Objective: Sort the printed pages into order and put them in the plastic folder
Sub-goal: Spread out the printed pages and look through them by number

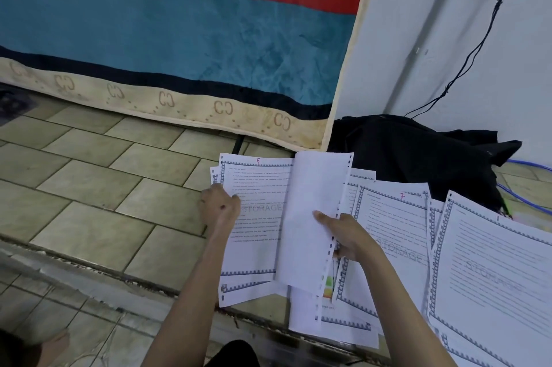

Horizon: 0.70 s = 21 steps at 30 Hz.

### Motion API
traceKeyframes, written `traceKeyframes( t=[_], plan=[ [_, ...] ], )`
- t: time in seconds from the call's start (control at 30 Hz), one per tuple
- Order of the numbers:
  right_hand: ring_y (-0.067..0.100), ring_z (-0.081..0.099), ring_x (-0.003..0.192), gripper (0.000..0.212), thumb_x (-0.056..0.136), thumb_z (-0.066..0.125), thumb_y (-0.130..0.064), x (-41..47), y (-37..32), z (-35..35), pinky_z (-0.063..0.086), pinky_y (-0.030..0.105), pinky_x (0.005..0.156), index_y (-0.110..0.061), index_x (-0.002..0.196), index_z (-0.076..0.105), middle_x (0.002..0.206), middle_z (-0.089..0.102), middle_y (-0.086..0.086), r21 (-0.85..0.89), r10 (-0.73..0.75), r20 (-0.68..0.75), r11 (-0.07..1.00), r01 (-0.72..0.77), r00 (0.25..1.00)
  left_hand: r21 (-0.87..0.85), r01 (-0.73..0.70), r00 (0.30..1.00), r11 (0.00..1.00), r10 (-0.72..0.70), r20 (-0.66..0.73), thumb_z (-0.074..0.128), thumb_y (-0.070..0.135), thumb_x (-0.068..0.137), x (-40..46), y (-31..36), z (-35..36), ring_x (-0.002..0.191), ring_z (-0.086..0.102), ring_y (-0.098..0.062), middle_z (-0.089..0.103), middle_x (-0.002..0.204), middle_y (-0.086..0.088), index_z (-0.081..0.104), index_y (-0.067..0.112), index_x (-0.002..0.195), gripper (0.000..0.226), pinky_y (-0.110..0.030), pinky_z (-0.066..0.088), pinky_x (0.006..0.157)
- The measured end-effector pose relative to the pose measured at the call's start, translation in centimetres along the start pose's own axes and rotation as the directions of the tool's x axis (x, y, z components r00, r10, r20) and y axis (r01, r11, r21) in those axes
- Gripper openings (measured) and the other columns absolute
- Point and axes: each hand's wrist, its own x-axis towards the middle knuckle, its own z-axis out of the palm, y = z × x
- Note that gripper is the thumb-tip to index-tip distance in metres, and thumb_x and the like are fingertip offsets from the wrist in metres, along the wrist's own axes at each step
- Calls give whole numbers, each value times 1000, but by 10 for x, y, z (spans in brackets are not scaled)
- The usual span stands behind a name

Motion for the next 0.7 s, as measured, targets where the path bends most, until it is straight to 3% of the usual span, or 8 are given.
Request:
traceKeyframes(
  t=[0.13, 0.2, 0.27, 0.37, 0.5, 0.6, 0.7],
  plan=[
    [22, 62, 72, 49, 89, 62, -38, 5, 1, 1, 48, 23, 47, -2, 120, 51, 93, 63, 10, -19, -1, 3, 1000, 1, 1000, -42, -29, 998, 999, 27, -56, 57, 13, 85, 7, -8, -3, 87, 62, -32, 66, 100, -17, 56, -1, 97, 19, -35, 53, 66],
    [22, 62, 72, 49, 89, 62, -38, 6, 2, 1, 48, 24, 47, -2, 120, 51, 93, 64, 10, -16, 3, 2, 1000, -2, 1000, -41, -64, 994, 997, 60, -88, 53, 9, 85, 7, -6, -5, 80, 64, -31, 68, 95, -17, 58, -1, 95, 15, -25, 43, 50],
    [21, 62, 71, 47, 89, 61, -37, 6, 1, 1, 48, 24, 48, -2, 118, 52, 89, 63, 8, -7, 6, 4, 1000, -6, 1000, -64, -63, 994, 996, 57, -92, 51, 7, 88, 4, -3, -6, 86, 64, -33, 67, 100, -18, 57, -1, 105, 20, -28, 44, 54],
    [19, 61, 70, 45, 90, 61, -36, 2, 0, 1, 47, 23, 46, -2, 118, 52, 87, 62, 7, 3, 15, 10, 1000, -15, 1000, -65, -74, 993, 995, 67, -98, 52, 4, 89, -2, -2, -6, 98, 61, -36, 61, 112, -22, 49, -2, 118, 30, -39, 52, 75],
    [20, 61, 71, 53, 88, 62, -39, 2, -1, 5, 47, 22, 45, -2, 124, 49, 90, 62, 8, 1, 10, -1, 1000, -10, 1000, -78, -33, 997, 996, 27, -78, 58, 16, 90, -5, -1, -4, 98, 62, -37, 62, 112, -24, 48, -5, 117, 35, -41, 53, 78],
    [24, 63, 84, 60, 87, 62, -43, 1, -1, 4, 51, 25, 51, -3, 129, 45, 112, 64, 14, -17, 9, -11, 1000, -9, 1000, -43, -56, 997, 998, 53, -64, 60, 22, 89, 0, -5, -2, 85, 64, -36, 66, 97, -24, 59, -6, 94, 28, -39, 53, 75],
    [23, 64, 87, 60, 87, 61, -45, 0, 0, 3, 51, 25, 52, -4, 128, 45, 117, 63, 15, -35, -7, -13, 999, 6, 1000, -31, -112, 991, 993, 110, -70, 63, 21, 84, 6, -10, 3, 76, 64, -36, 67, 85, -25, 59, -4, 76, 27, -46, 54, 75]
  ],
)
